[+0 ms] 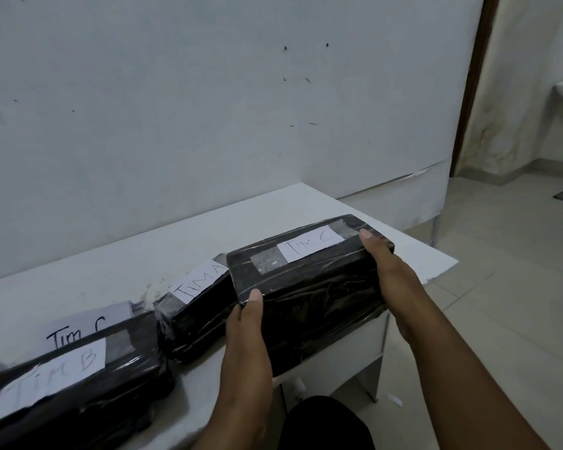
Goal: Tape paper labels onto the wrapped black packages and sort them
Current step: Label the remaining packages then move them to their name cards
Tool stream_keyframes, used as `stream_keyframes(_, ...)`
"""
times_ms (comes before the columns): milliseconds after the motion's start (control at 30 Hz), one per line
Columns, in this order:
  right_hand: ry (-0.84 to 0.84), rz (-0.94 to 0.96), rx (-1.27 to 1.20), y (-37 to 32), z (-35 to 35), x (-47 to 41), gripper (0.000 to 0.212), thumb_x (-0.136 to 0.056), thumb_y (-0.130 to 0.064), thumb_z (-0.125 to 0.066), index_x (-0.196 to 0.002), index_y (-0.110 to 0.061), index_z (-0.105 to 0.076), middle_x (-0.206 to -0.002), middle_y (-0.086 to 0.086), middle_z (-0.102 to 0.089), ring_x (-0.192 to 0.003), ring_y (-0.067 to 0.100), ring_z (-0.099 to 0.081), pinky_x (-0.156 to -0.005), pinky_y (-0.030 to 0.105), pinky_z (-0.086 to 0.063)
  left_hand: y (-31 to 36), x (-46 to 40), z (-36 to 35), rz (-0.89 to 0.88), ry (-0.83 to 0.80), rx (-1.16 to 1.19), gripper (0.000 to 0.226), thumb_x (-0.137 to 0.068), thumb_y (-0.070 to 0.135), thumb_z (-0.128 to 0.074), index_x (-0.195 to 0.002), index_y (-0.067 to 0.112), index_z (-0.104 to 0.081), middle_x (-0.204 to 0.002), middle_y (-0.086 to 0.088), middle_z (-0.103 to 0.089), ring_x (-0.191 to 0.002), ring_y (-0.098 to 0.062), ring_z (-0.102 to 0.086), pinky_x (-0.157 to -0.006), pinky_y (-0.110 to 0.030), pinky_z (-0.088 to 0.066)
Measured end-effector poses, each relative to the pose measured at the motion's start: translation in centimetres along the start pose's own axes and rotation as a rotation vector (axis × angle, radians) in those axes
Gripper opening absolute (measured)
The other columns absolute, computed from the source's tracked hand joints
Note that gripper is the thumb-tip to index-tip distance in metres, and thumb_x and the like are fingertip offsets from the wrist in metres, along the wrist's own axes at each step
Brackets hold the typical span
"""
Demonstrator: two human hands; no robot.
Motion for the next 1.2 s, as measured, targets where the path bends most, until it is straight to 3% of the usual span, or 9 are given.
stream_keyframes(167,-0.036,-0.023,-0.014,-0.6,-0.2,0.5,0.062,-0.082,-0.075,-0.058,-0.125,-0.031,-0.059,-0.119,-0.001,-0.064,-0.101,0.016,-0.061,-0.086,0.037,-0.043,1.1,0.4,-0.9,0.034,-0.059,0.165,0.059,-0.088,0.073,-0.049,-0.140,0.045,-0.052,-0.150,0.015,-0.049,-0.142,-0.012,-0.041,-0.107,-0.037,-0.031)
stream_keyframes(267,0.002,0.009,0.056,-0.8,0.1,0.6,0.054,-0.083,-0.073,-0.058,-0.118,-0.032,-0.058,-0.118,0.000,-0.064,-0.098,0.016,-0.060,-0.086,0.037,-0.044,1.4,0.1,-0.6,-0.037,-0.015,0.106,0.083,-0.072,0.081,-0.059,-0.143,0.039,-0.047,-0.147,0.013,-0.053,-0.138,-0.015,-0.047,-0.114,-0.040,-0.032)
stream_keyframes(400,0.238,0.344,0.391,-2.4,0.9,1.3,0.059,-0.091,-0.067,-0.053,-0.144,-0.042,-0.045,-0.148,-0.002,-0.050,-0.132,0.021,-0.047,-0.108,0.049,-0.042,3.6,1.3,-0.2,-0.474,0.222,-0.462,0.078,-0.088,0.056,-0.062,-0.154,0.044,-0.023,-0.164,0.014,-0.022,-0.153,-0.008,-0.018,-0.119,-0.031,-0.019)
stream_keyframes(500,0.147,0.571,0.604,-4.0,-0.8,2.4,0.050,-0.094,-0.065,-0.043,-0.144,-0.058,-0.038,-0.163,-0.007,-0.027,-0.149,0.019,-0.022,-0.119,0.055,-0.024,5.2,1.4,-2.5,-0.859,0.109,-0.992,0.064,-0.093,0.052,-0.044,-0.155,0.047,-0.030,-0.169,0.017,-0.012,-0.156,-0.008,-0.003,-0.124,-0.037,-0.009)
stream_keyframes(633,0.032,0.562,0.781,-4.0,-2.4,2.8,0.045,-0.094,-0.068,-0.040,-0.135,-0.054,-0.055,-0.166,-0.010,-0.021,-0.151,0.017,-0.009,-0.120,0.052,-0.022,5.7,-0.6,-3.6,-0.766,0.028,-1.305,0.064,-0.092,0.061,-0.017,-0.152,0.046,-0.036,-0.164,0.018,-0.029,-0.153,-0.010,-0.016,-0.125,-0.043,-0.012)
stream_keyframes(800,0.076,0.486,0.685,-4.1,-2.2,3.0,0.055,-0.090,-0.062,-0.057,-0.140,-0.038,-0.056,-0.164,-0.008,-0.021,-0.150,0.012,-0.011,-0.116,0.040,-0.030,6.3,-0.6,-2.5,-0.665,0.098,-1.214,0.072,-0.090,0.071,-0.021,-0.147,0.034,-0.045,-0.157,0.009,-0.038,-0.149,-0.014,-0.026,-0.122,-0.042,-0.027)
stream_keyframes(900,0.160,0.455,0.579,-4.0,-1.5,2.8,0.066,-0.089,-0.065,-0.058,-0.143,-0.029,-0.048,-0.160,-0.006,-0.027,-0.146,0.017,-0.028,-0.110,0.039,-0.038,5.2,0.1,-1.3,-0.528,0.128,-0.860,0.079,-0.085,0.076,-0.034,-0.152,0.034,-0.033,-0.161,0.011,-0.024,-0.152,-0.009,-0.014,-0.124,-0.039,-0.023)
stream_keyframes(1000,0.234,0.327,0.320,-3.3,0.0,1.8,0.077,-0.088,-0.071,-0.054,-0.148,-0.025,-0.040,-0.149,-0.001,-0.043,-0.132,0.019,-0.046,-0.103,0.039,-0.045,3.6,0.0,0.0,-0.307,0.171,-0.432,0.078,-0.083,0.074,-0.049,-0.150,0.041,-0.027,-0.153,0.013,-0.035,-0.143,-0.012,-0.034,-0.119,-0.043,-0.031)
stream_keyframes(1200,0.011,0.025,0.047,-0.1,-0.4,0.4,0.072,-0.083,-0.083,-0.047,-0.134,-0.034,-0.055,-0.127,-0.002,-0.060,-0.114,0.022,-0.057,-0.094,0.040,-0.043,1.5,-1.0,-0.4,0.075,0.001,-0.083,0.068,-0.086,0.074,-0.051,-0.146,0.042,-0.045,-0.145,0.008,-0.055,-0.137,-0.021,-0.048,-0.107,-0.040,-0.032)
Point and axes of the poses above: each hand's wrist, its own x-axis away from the middle knuckle, its own z-axis out of the back of the hand, y = z × x, the point moved 5 cm from there along -x, towards the middle knuckle
